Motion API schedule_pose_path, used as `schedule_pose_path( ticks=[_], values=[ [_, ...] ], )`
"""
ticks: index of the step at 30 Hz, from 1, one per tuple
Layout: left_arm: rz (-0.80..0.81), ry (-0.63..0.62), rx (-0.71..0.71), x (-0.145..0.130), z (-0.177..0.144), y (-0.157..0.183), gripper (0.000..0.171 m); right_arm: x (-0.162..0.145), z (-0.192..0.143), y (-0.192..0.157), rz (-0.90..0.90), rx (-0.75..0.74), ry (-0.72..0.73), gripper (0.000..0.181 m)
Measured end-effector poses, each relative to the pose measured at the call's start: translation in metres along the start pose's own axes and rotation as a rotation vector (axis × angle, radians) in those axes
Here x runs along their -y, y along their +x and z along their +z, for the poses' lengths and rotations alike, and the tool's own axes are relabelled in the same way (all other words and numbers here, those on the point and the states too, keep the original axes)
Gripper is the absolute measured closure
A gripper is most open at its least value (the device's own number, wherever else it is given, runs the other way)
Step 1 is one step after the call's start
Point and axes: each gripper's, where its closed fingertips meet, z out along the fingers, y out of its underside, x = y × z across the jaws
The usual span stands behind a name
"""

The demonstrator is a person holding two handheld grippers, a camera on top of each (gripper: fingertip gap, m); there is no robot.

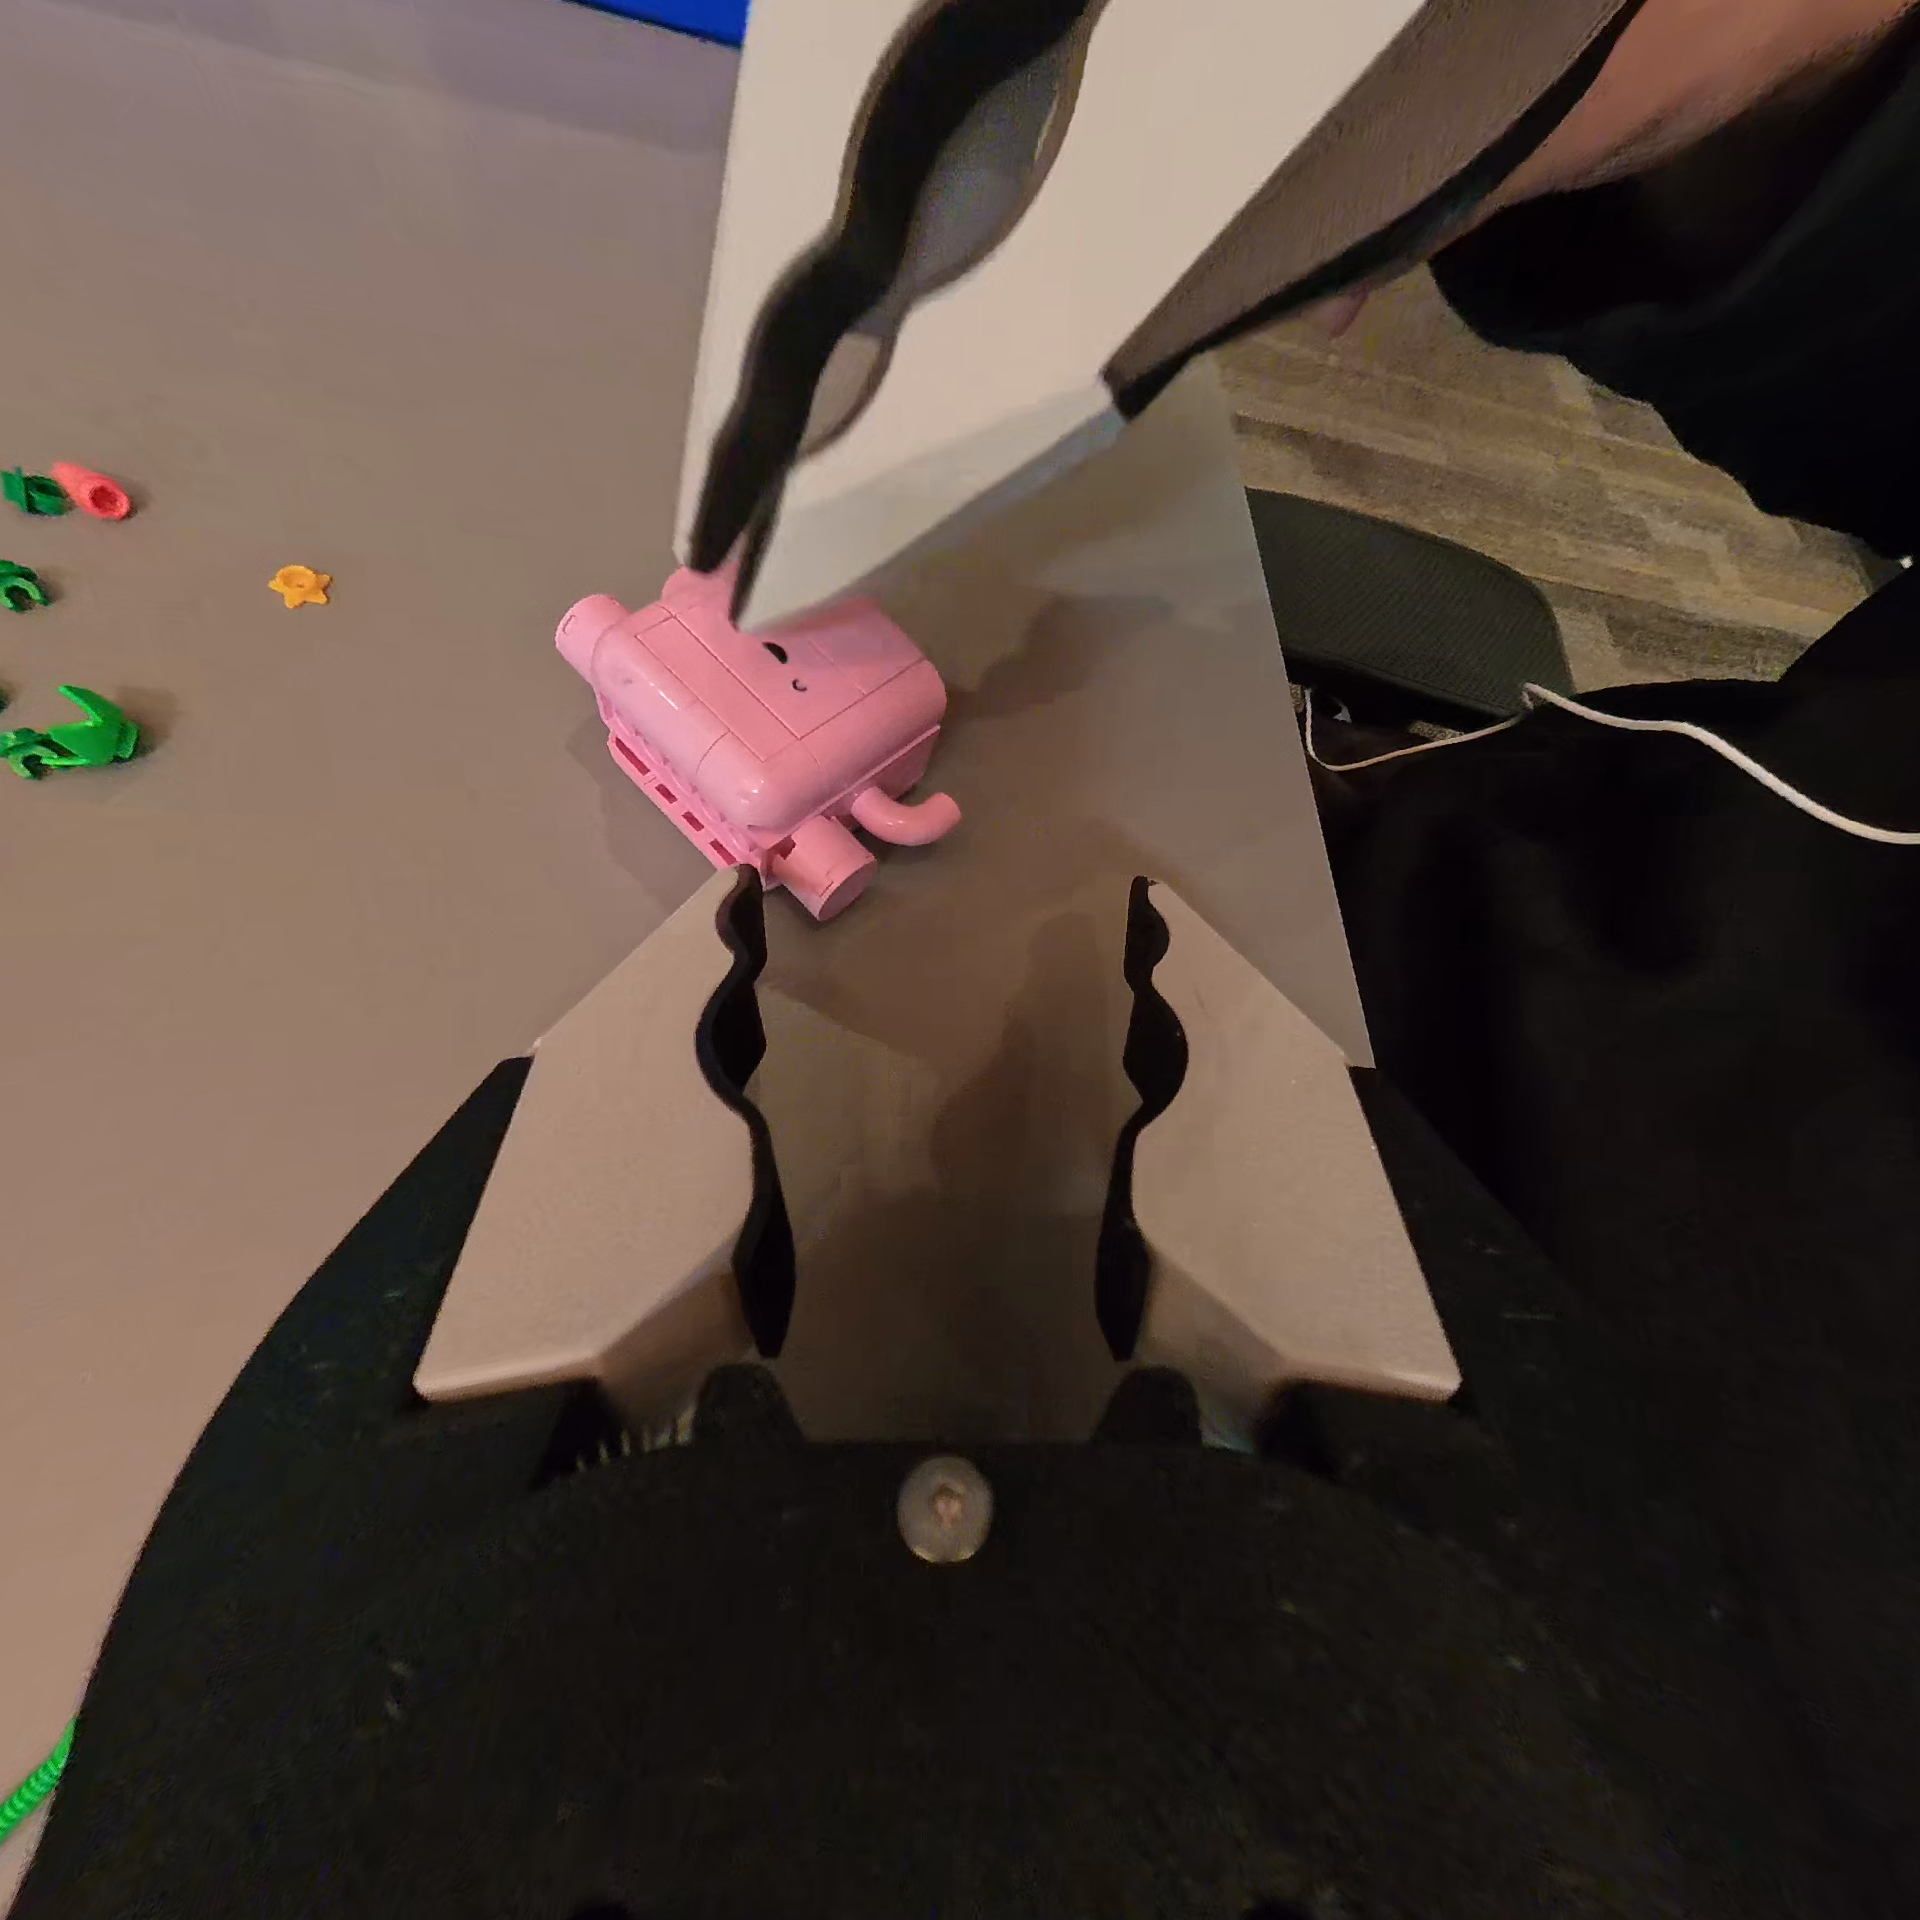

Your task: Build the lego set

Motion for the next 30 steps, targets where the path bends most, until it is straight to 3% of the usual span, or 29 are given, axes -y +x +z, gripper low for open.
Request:
schedule_pose_path(
  ticks=[2,5,10,13,18,23,27,30],
  values=[
    [0.002,0.0,0.001,0.0,0.0,0.0,0.105,0.006,-0.004,-0.002,0.014,0.017,0.044,0.181],
    [0.007,-0.004,0.004,0.0,0.0,0.0,0.105,-0.013,0.004,-0.005,0.029,0.05,-0.057,0.181],
    [0.0,-0.003,0.003,0.0,0.0,0.0,0.105,0.017,-0.009,-0.008,0.037,0.057,0.106,0.181],
    [0.002,-0.003,0.006,0.0,0.0,0.0,0.105,-0.01,0.009,-0.008,0.02,0.047,-0.026,0.181],
    [0.001,-0.007,0.005,-0.001,0.001,0.0,0.105,0.02,-0.004,-0.005,0.003,0.011,0.117,0.181],
    [0.001,-0.007,0.006,-0.001,0.001,0.0,0.104,-0.002,0.012,-0.014,0.061,0.109,-0.016,0.181],
    [-0.004,-0.004,0.005,-0.001,0.0,-0.001,0.104,0.022,0.0,-0.009,0.032,0.052,0.132,0.181],
    [-0.001,-0.005,0.008,-0.001,0.0,-0.001,0.104,0.0,0.016,-0.011,0.048,0.064,0.031,0.181]
  ],
)
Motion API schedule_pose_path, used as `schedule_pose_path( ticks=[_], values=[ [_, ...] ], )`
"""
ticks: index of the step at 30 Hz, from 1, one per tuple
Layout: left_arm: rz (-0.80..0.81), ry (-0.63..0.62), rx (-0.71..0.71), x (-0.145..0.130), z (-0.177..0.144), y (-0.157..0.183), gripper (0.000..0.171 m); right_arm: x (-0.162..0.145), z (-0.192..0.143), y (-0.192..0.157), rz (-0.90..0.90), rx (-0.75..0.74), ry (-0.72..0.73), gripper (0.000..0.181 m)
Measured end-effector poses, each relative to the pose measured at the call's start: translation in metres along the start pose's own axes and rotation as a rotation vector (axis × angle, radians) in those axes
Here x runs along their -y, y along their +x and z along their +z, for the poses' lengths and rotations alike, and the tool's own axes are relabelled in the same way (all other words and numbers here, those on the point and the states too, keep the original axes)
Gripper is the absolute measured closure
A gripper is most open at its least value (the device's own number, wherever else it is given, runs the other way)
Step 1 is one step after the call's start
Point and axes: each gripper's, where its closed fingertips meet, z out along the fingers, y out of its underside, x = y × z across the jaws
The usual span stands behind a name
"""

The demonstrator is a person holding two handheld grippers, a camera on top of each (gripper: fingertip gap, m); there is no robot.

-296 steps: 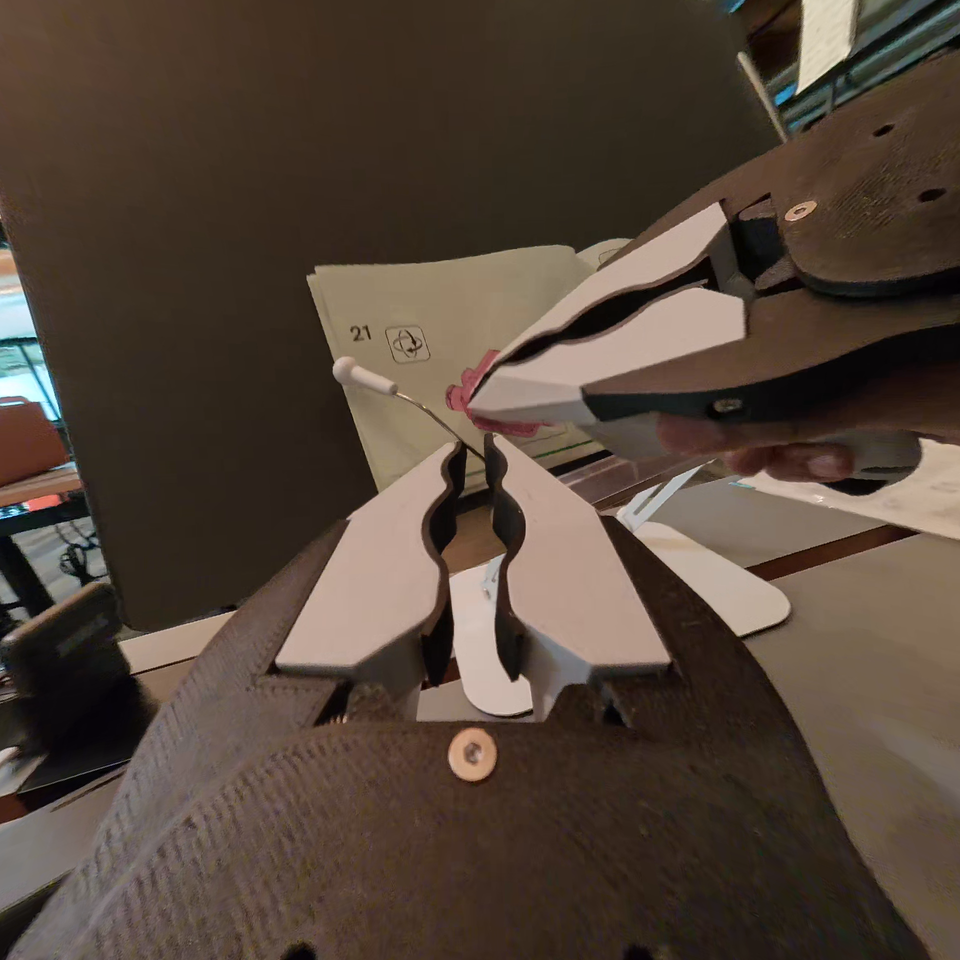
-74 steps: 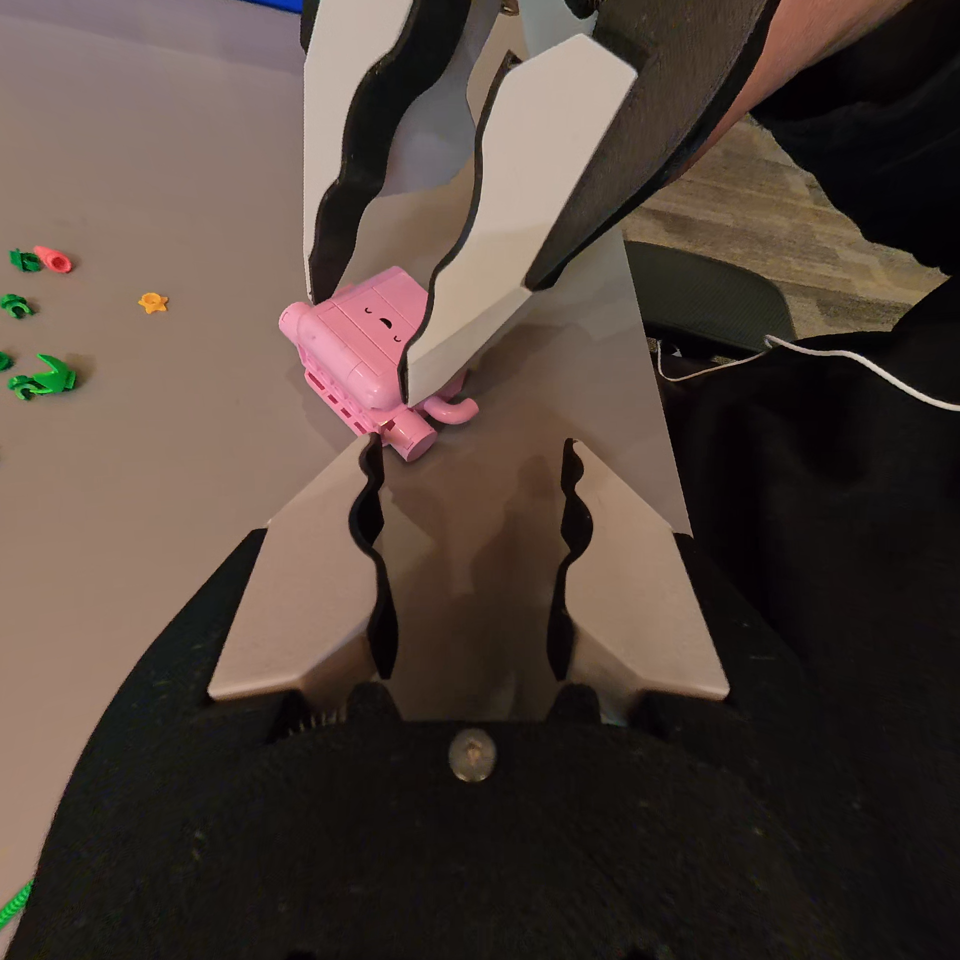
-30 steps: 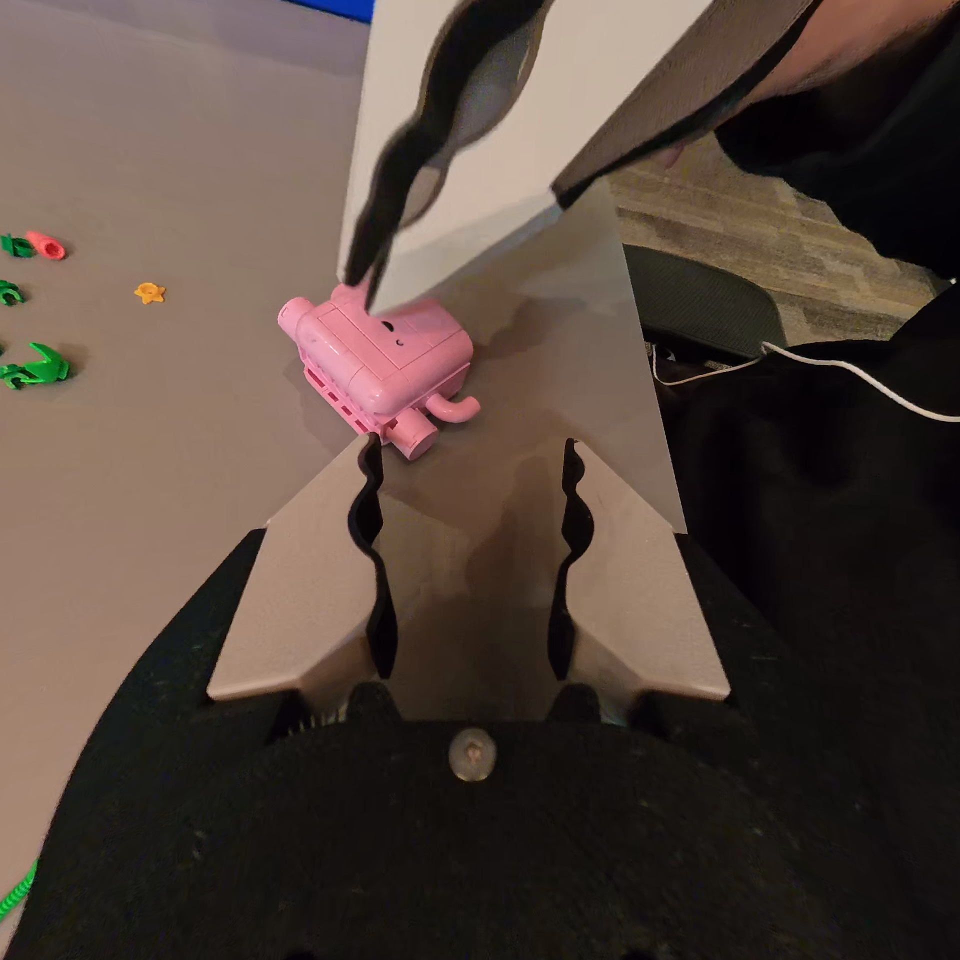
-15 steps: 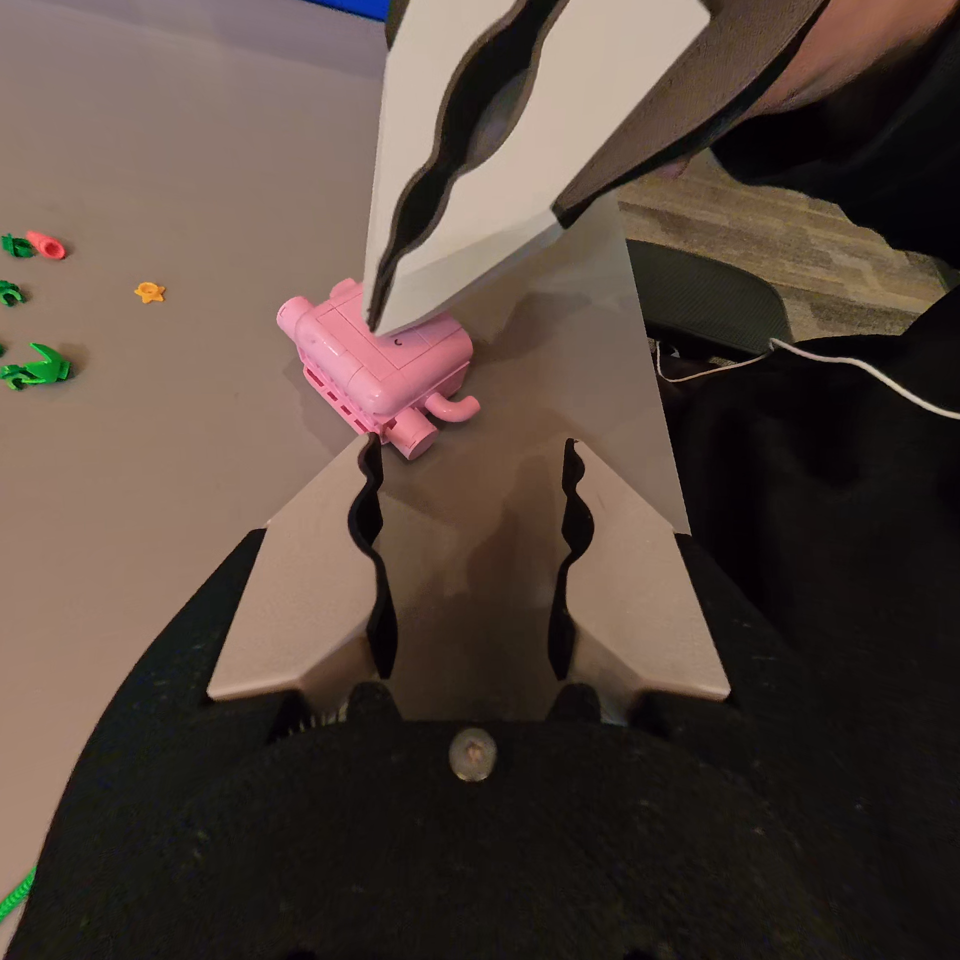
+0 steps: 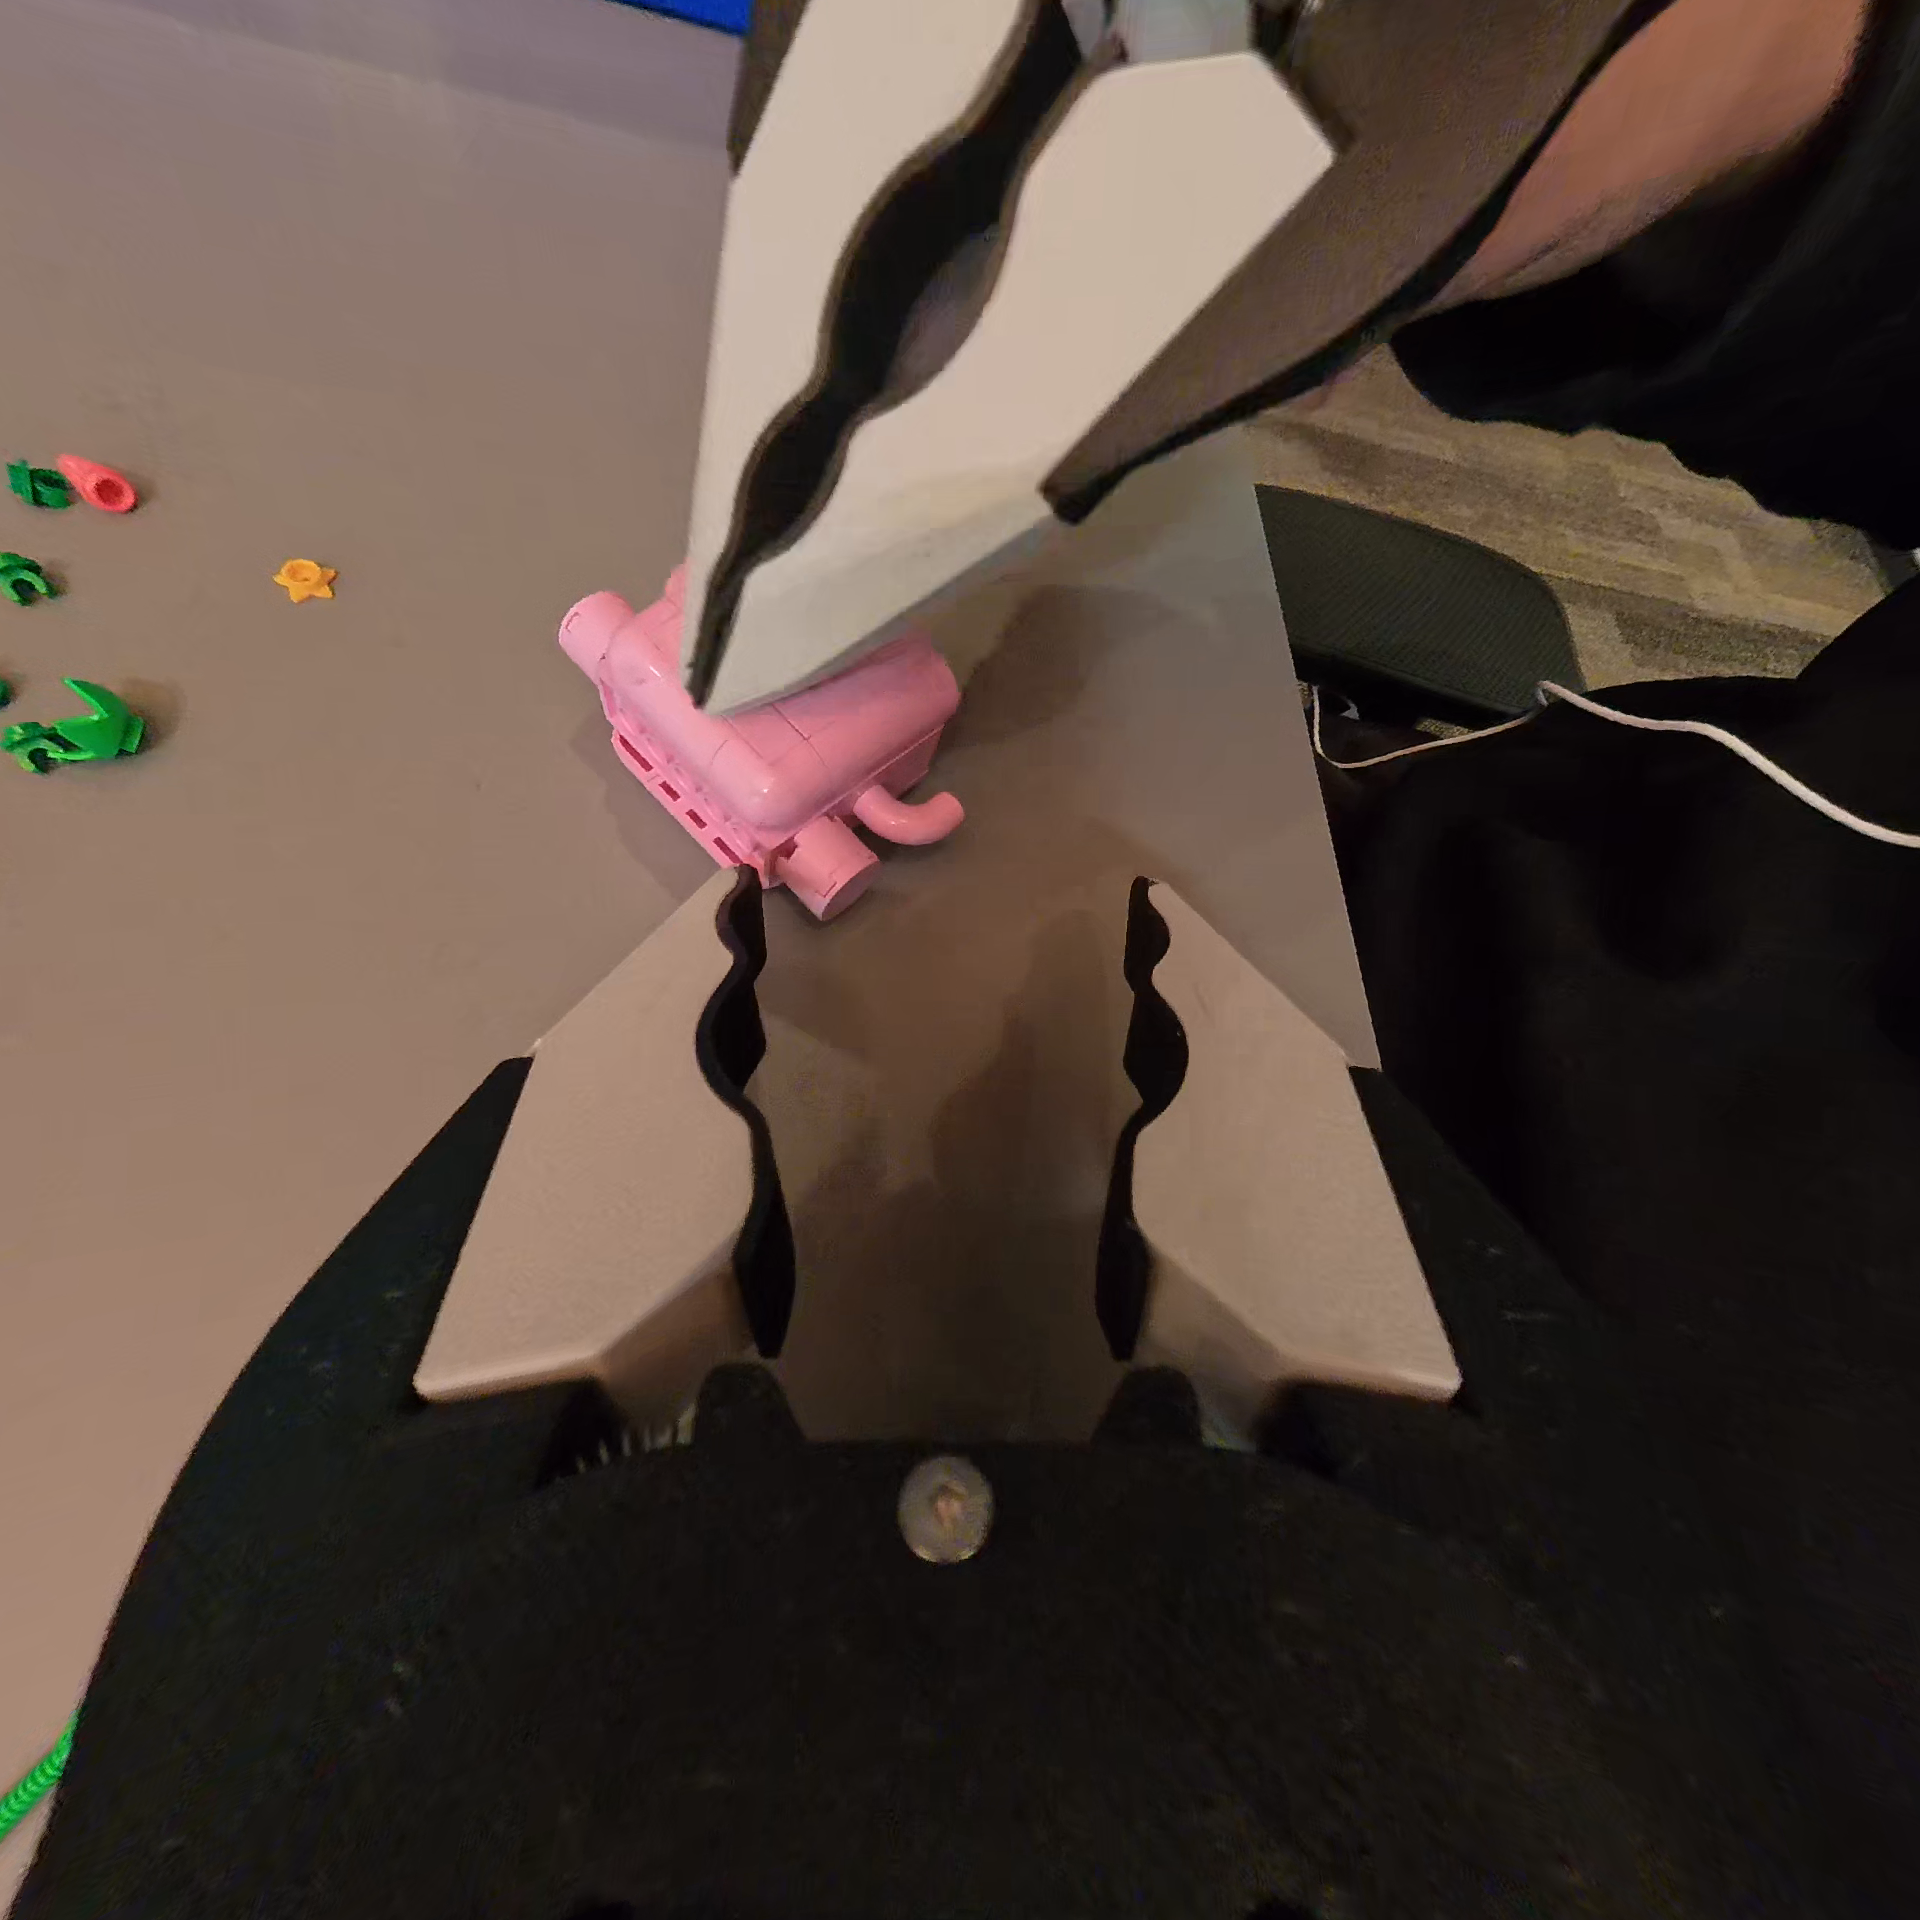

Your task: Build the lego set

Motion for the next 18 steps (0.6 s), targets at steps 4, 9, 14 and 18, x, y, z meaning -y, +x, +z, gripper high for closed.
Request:
schedule_pose_path(
  ticks=[4,9,14,18],
  values=[
    [0.0,-0.009,-0.001,-0.001,0.001,0.0,0.104,0.016,-0.011,0.002,-0.047,-0.037,0.092,0.181],
    [-0.012,0.001,-0.005,0.0,0.0,-0.001,0.105,0.011,-0.012,0.003,-0.089,-0.063,0.081,0.181],
    [-0.013,0.002,-0.009,0.0,0.0,0.0,0.105,0.005,-0.021,0.006,-0.101,-0.084,0.076,0.141],
    [0.0,-0.007,-0.003,-0.001,0.001,0.001,0.105,-0.006,-0.016,0.001,-0.033,-0.004,0.054,0.122]
  ],
)
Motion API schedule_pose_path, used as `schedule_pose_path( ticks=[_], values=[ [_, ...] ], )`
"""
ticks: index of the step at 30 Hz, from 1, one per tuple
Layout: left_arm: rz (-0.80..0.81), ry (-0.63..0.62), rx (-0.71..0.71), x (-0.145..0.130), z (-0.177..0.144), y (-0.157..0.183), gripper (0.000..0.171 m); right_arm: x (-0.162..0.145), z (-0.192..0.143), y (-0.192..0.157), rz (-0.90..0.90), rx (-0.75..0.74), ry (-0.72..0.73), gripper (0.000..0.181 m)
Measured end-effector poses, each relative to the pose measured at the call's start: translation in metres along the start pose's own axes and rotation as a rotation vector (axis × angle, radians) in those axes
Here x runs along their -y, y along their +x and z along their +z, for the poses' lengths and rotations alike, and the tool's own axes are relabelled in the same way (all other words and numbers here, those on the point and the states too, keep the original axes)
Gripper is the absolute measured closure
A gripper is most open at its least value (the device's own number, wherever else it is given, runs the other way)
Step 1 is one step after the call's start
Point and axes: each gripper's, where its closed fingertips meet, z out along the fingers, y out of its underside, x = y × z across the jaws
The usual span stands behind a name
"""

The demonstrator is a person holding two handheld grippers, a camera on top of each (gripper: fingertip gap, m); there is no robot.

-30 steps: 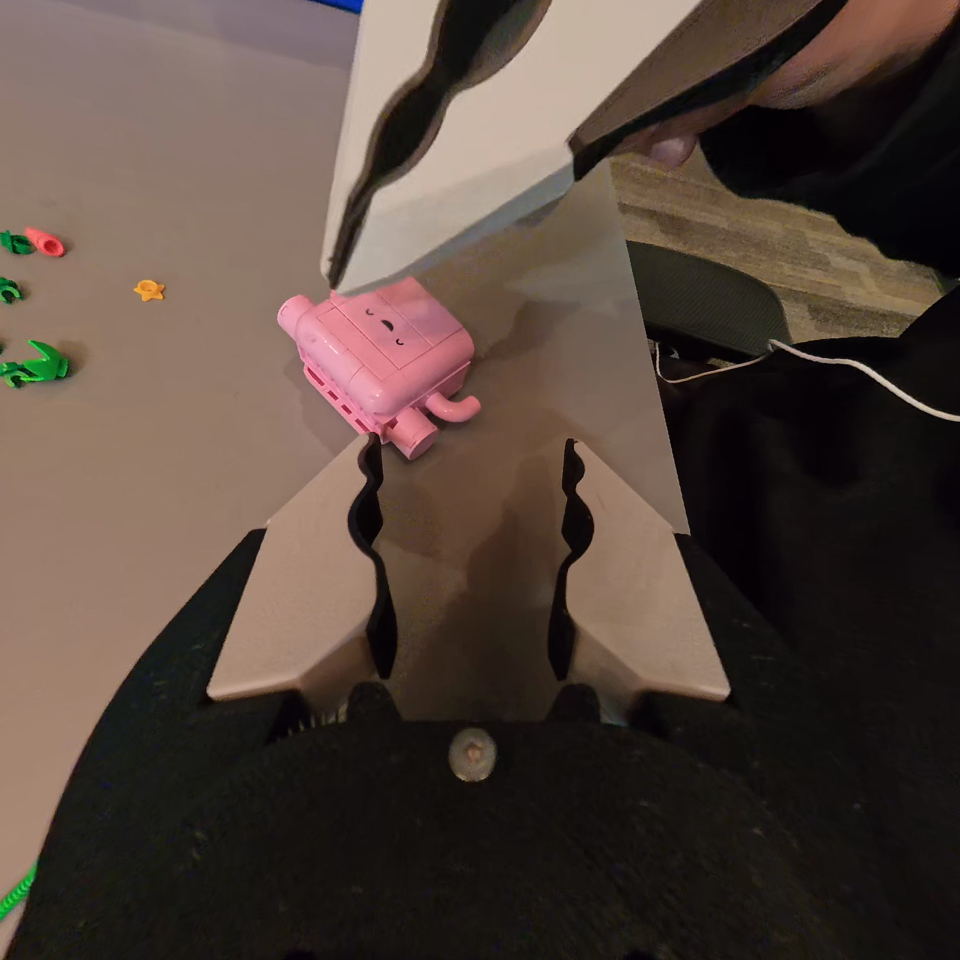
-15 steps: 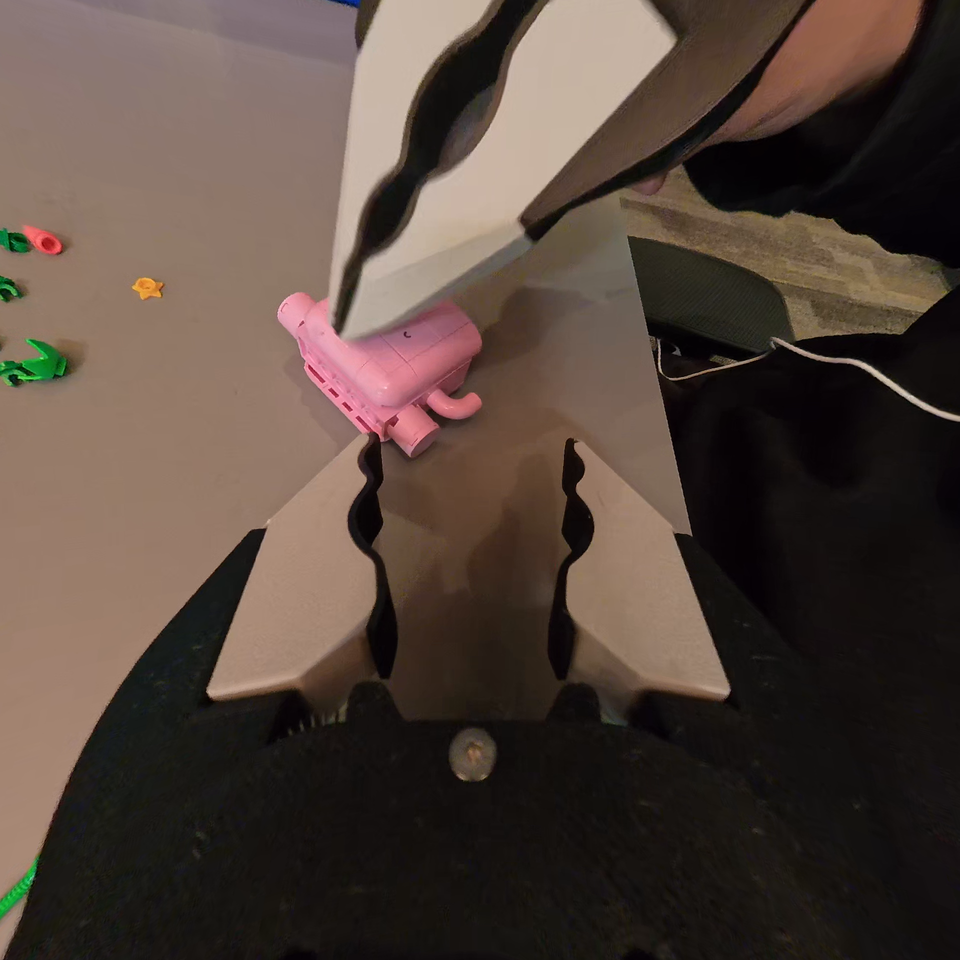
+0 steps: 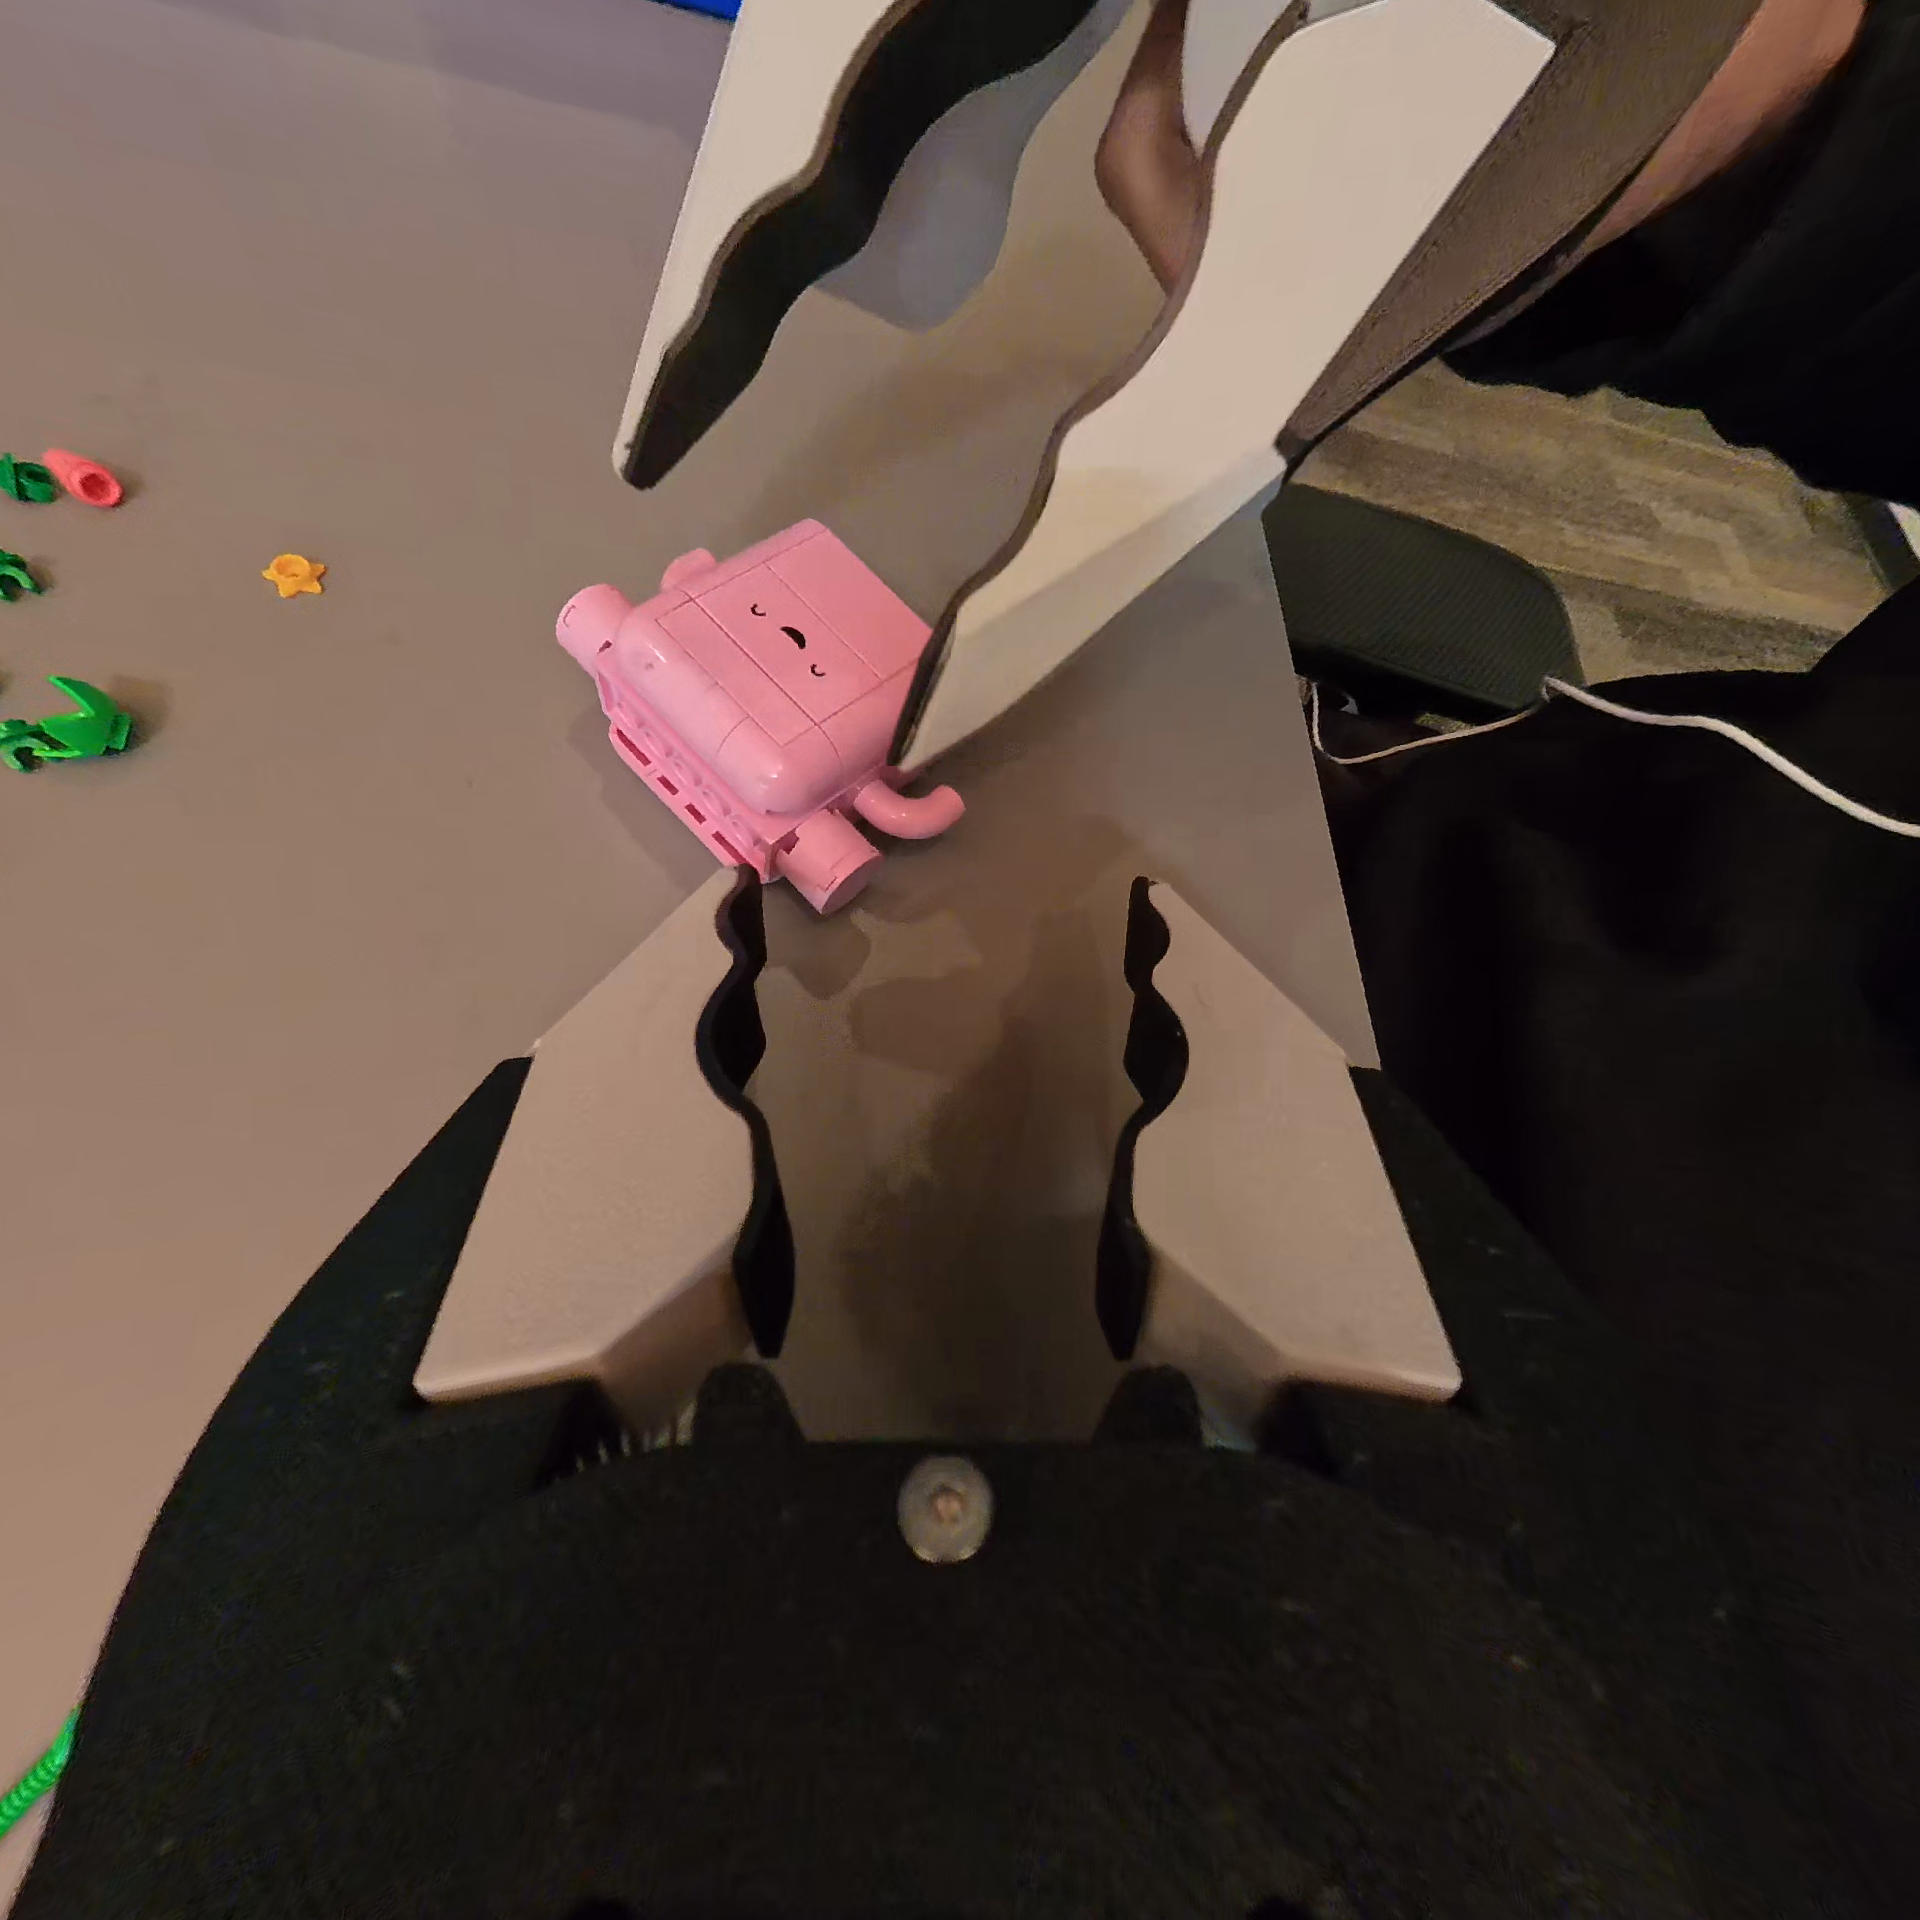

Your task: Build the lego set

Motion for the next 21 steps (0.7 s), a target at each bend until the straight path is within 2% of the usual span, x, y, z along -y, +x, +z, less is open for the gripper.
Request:
schedule_pose_path(
  ticks=[2,6,11,21],
  values=[
    [0.002,-0.004,0.0,0.0,0.0,0.0,0.104,-0.006,0.006,0.002,0.01,0.003,-0.017,0.122],
    [-0.018,0.011,-0.01,0.001,-0.001,-0.001,0.104,-0.01,0.012,0.002,-0.01,0.008,-0.022,0.135],
    [-0.017,0.013,-0.011,0.001,-0.001,0.0,0.104,-0.005,0.01,0.007,0.009,0.012,-0.001,0.135],
    [-0.037,0.016,-0.023,0.001,-0.002,-0.001,0.104,-0.006,0.018,0.001,-0.035,0.058,-0.053,0.135]
  ],
)
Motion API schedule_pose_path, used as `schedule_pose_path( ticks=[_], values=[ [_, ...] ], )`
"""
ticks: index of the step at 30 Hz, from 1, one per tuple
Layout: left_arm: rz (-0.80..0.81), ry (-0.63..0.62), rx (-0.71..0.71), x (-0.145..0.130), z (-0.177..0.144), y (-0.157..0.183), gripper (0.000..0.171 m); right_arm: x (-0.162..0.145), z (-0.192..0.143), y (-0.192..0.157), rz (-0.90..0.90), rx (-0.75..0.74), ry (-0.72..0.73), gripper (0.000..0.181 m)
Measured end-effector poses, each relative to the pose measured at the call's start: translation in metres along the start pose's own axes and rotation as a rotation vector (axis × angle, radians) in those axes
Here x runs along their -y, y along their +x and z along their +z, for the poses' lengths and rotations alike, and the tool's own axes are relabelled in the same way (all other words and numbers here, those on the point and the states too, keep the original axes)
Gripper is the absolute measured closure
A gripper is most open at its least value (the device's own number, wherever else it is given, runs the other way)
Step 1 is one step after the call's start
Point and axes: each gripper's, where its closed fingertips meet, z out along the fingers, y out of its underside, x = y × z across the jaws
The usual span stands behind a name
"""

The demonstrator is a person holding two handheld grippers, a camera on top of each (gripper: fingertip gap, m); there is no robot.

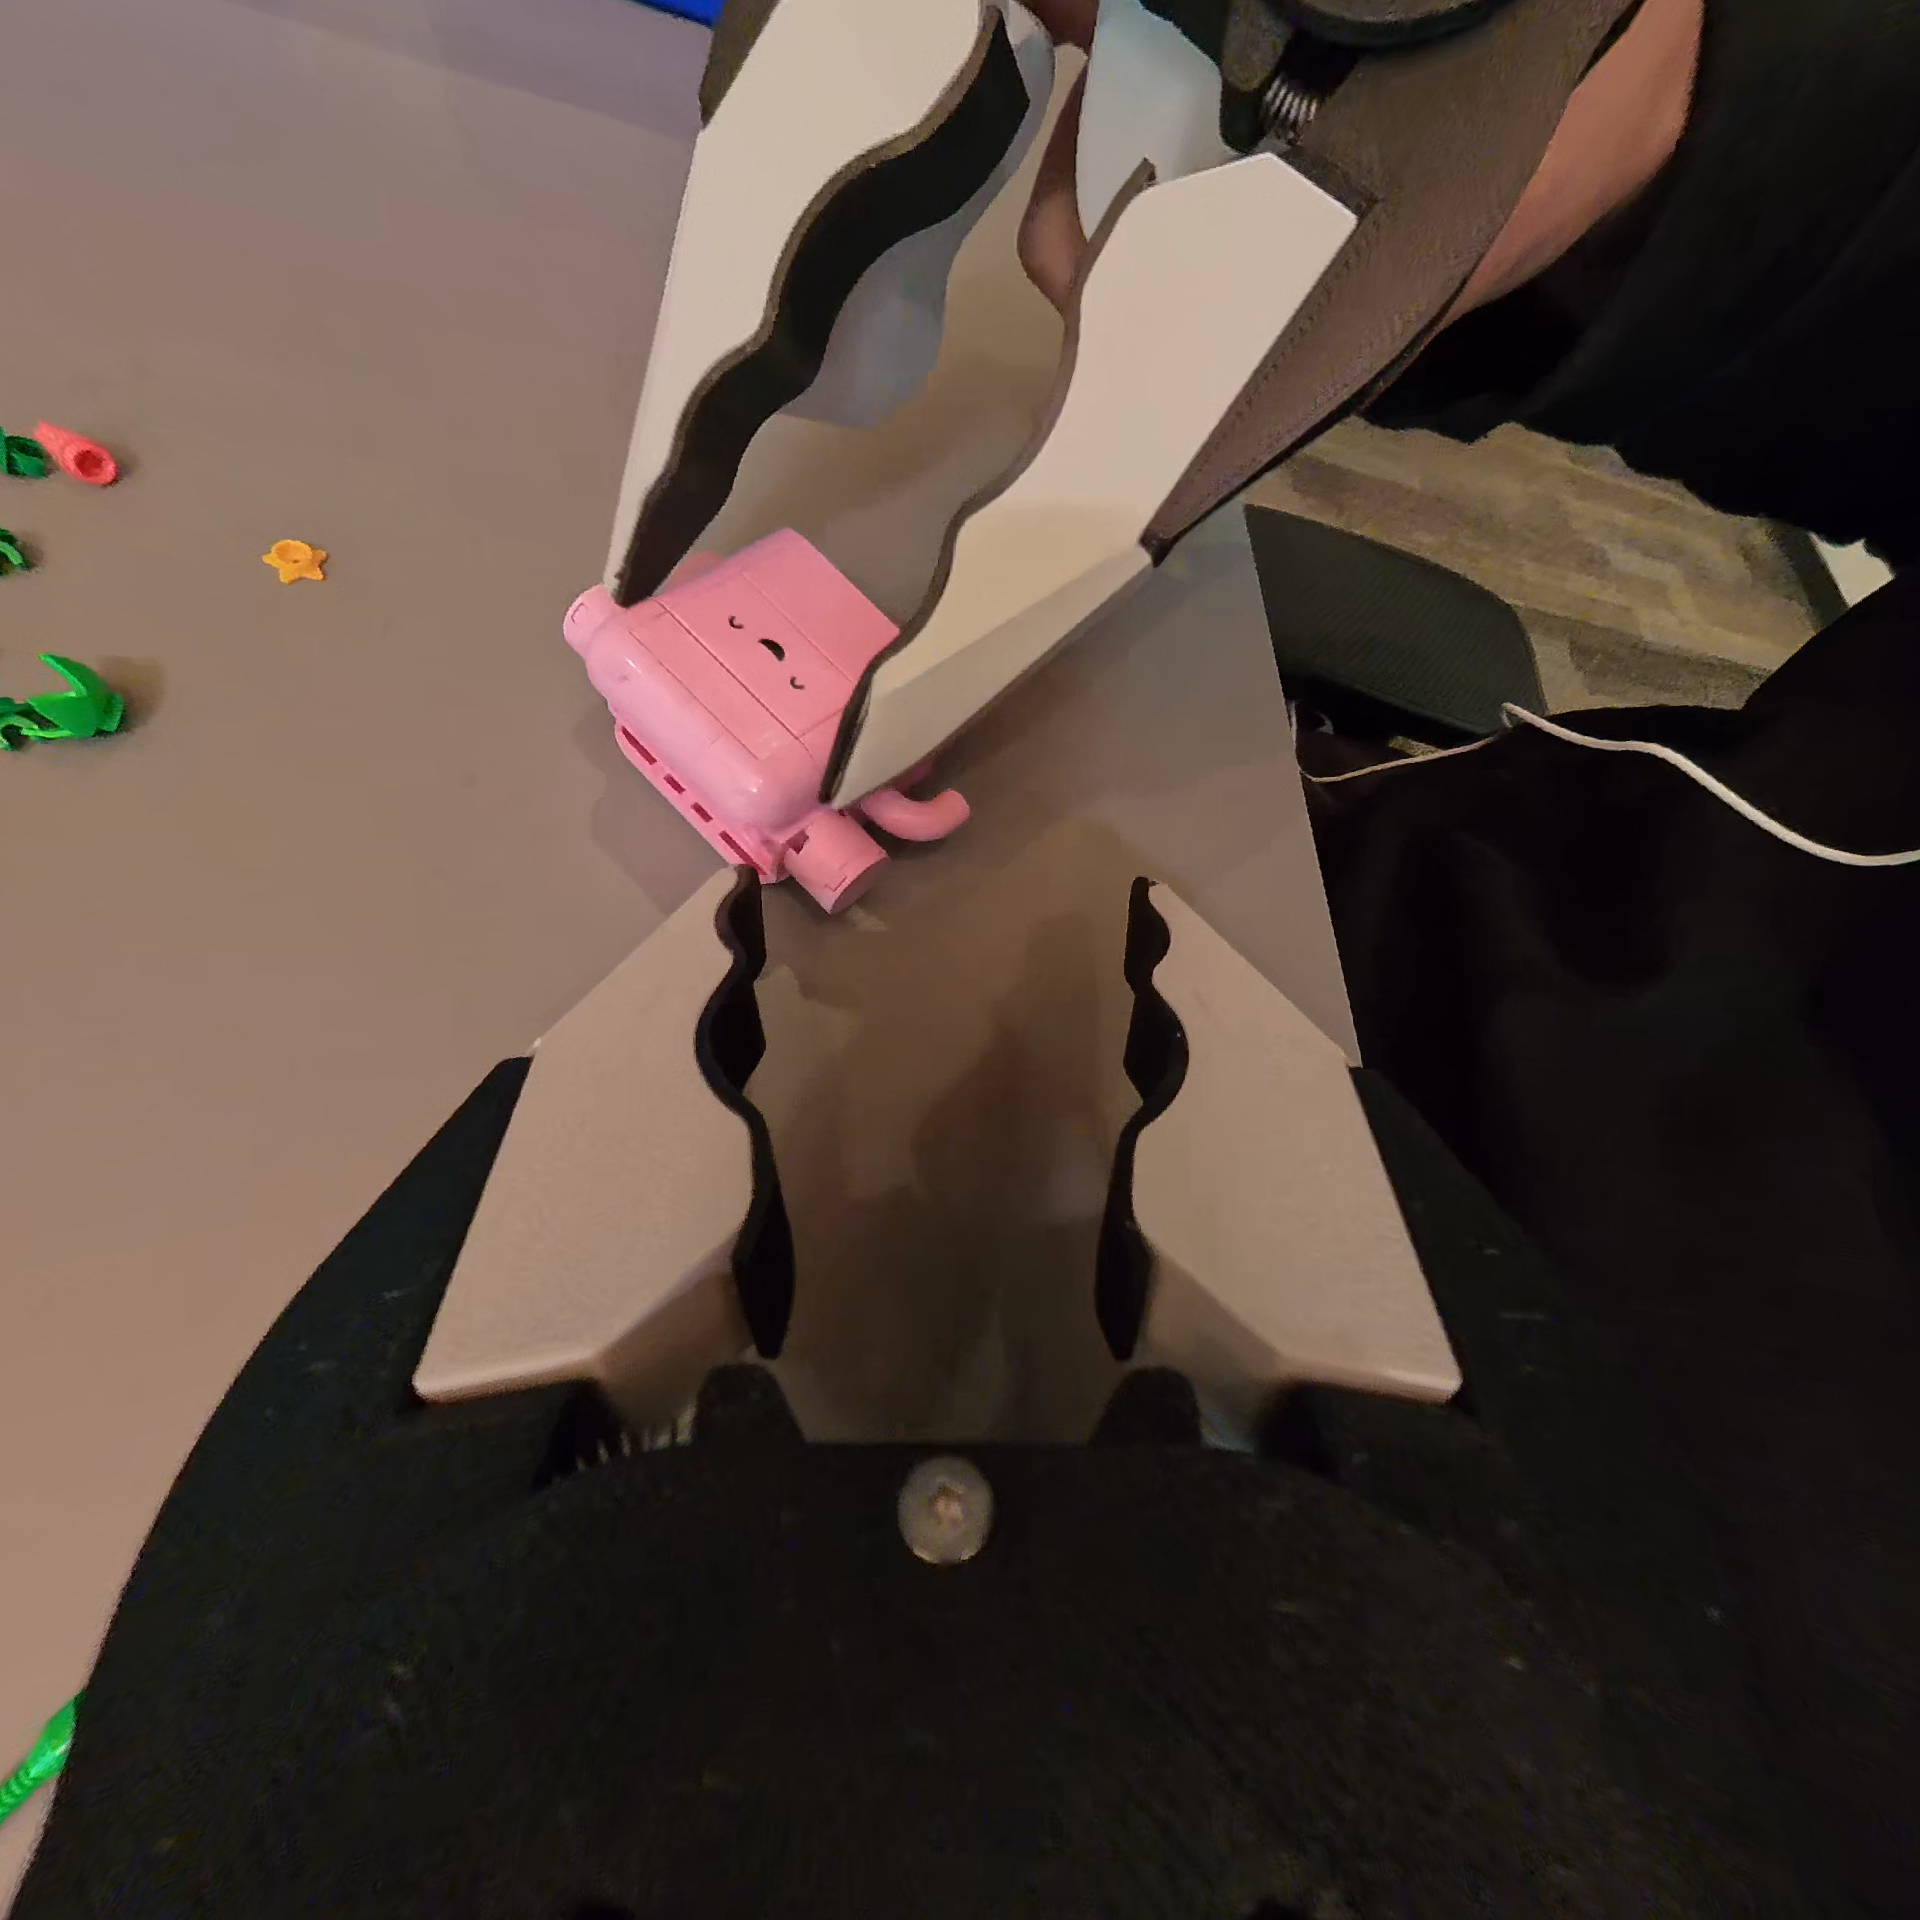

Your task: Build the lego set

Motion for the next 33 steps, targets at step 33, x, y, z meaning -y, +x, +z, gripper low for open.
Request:
schedule_pose_path(
  ticks=[33],
  values=[
    [-0.016,-0.01,-0.01,-0.0013,0.001,-0.0007,0.105,-0.0055,-0.0047,0.0003,0.017,-0.032,0.033,0.135]
  ],
)
